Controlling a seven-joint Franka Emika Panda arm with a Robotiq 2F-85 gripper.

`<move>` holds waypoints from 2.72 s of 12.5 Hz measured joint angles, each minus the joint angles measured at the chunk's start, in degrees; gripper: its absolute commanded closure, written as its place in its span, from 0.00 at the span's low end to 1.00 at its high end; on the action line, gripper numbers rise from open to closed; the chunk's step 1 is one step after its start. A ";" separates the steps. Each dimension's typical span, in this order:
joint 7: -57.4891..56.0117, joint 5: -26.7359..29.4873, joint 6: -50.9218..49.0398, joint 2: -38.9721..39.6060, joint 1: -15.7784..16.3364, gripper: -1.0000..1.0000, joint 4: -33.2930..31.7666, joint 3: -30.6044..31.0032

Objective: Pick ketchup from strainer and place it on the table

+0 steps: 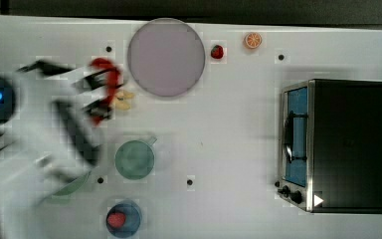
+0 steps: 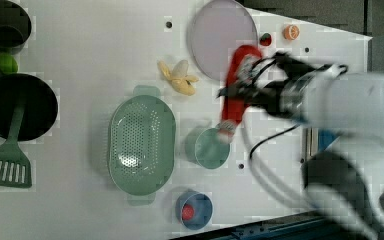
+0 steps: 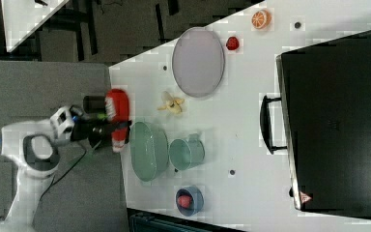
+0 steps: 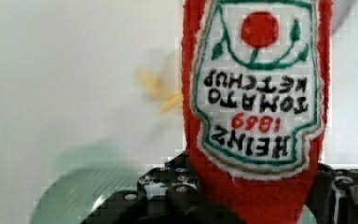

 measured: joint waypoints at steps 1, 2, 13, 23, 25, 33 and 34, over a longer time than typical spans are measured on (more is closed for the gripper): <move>-0.91 -0.01 0.34 0.51 -2.32 0.40 0.17 -2.13; -2.48 0.08 0.53 0.66 -4.92 0.40 0.00 -4.03; -20.22 0.21 14.83 -0.01 -16.07 0.40 -16.28 -14.60; -21.33 -0.08 21.04 5.91 -13.63 0.00 -23.67 -12.69; -21.33 -0.10 20.98 4.79 -14.05 0.00 -23.67 -12.65; -19.70 12.37 -2.10 -7.34 -14.97 0.00 -6.21 -12.52; -18.68 13.40 -5.89 -8.32 -15.02 0.00 -2.07 -12.72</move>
